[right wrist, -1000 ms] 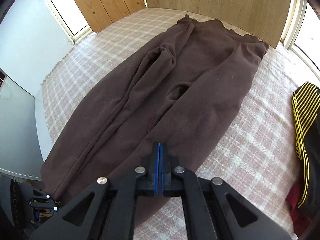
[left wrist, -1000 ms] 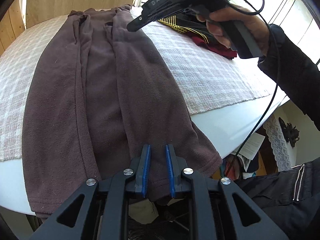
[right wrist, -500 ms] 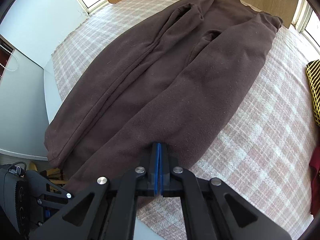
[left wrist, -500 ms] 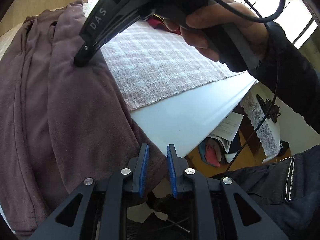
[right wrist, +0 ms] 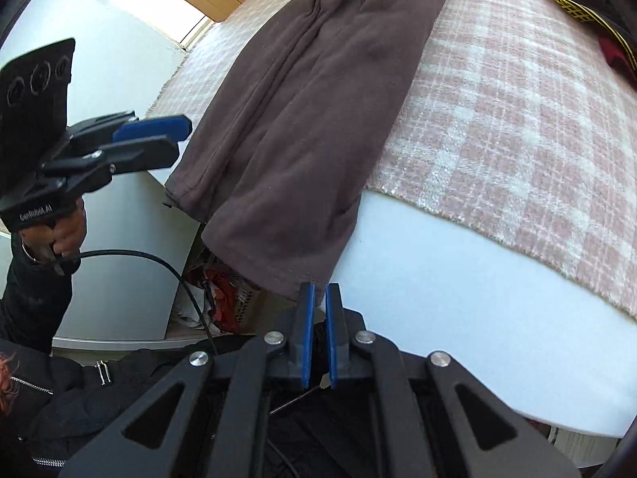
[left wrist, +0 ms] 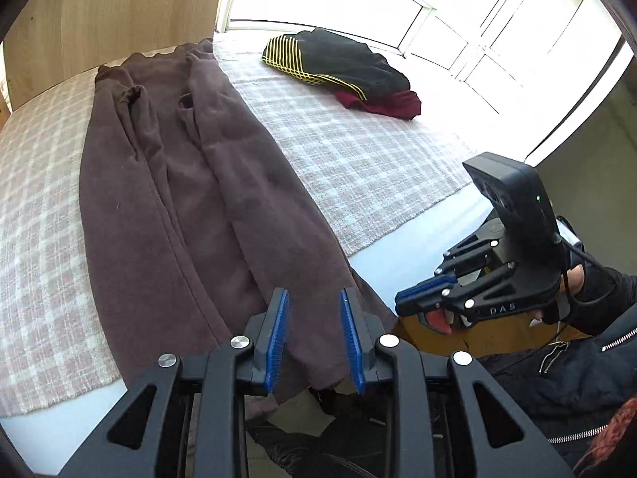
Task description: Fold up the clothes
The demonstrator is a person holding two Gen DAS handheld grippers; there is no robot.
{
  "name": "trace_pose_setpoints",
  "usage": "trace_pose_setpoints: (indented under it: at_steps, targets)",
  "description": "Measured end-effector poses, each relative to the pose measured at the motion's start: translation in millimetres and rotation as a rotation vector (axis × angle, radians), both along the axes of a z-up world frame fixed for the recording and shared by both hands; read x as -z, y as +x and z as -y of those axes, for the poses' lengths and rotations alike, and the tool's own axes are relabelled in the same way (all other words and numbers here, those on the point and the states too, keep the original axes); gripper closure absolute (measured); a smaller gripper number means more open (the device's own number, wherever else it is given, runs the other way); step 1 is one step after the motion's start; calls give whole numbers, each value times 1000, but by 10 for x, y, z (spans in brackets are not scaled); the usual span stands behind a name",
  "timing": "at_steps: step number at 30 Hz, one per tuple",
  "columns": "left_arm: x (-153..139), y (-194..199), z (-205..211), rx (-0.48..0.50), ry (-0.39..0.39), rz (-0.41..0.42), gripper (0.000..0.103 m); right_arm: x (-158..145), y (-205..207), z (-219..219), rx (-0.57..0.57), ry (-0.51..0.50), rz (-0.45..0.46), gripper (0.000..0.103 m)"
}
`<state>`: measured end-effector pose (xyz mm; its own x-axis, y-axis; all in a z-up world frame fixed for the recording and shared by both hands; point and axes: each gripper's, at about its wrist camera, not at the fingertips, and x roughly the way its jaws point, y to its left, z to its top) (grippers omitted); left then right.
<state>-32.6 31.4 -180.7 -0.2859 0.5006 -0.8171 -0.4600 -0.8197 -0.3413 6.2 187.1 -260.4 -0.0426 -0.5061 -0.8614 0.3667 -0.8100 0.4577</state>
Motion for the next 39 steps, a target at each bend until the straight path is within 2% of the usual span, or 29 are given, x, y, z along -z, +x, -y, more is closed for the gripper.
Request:
trace_pose_setpoints:
  at_steps: [4,9,11,13,15,21,23,25,27,35,39]
  targets:
    - [46,-419,-260,118,-24,34,76,37,85,24,73,-11,0,96]
    - [284,-779,-509,225,-73,90,76,37,185,-26,157,-49,-3,96]
    - [378,-841,-500,237,-64,128,76,40,206,-97,191,-55,-4,96]
    - [431,-886,-484,241,-53,151,76,-10,259,-106,203,8,-33,87]
    - [467,-908,-484,244,-47,162,76,-34,300,-99,200,39,-60,72]
    - [473,-895,-496,256,-56,162,76,-40,258,-38,167,53,-91,72]
    - [470,-906,-506,255,-58,161,76,-33,240,-27,154,26,-85,72]
    - [467,-917,-512,253,-61,159,76,-5,211,-36,150,-7,-56,76]
    - [453,-923,-506,247,-60,155,76,20,184,-60,153,-31,-29,93]
    - [504,-949,-488,222,-105,124,76,-342,326,-131,135,-42,-71,98]
    - [510,-933,-508,227,-118,110,76,-224,349,-173,120,32,-21,99]
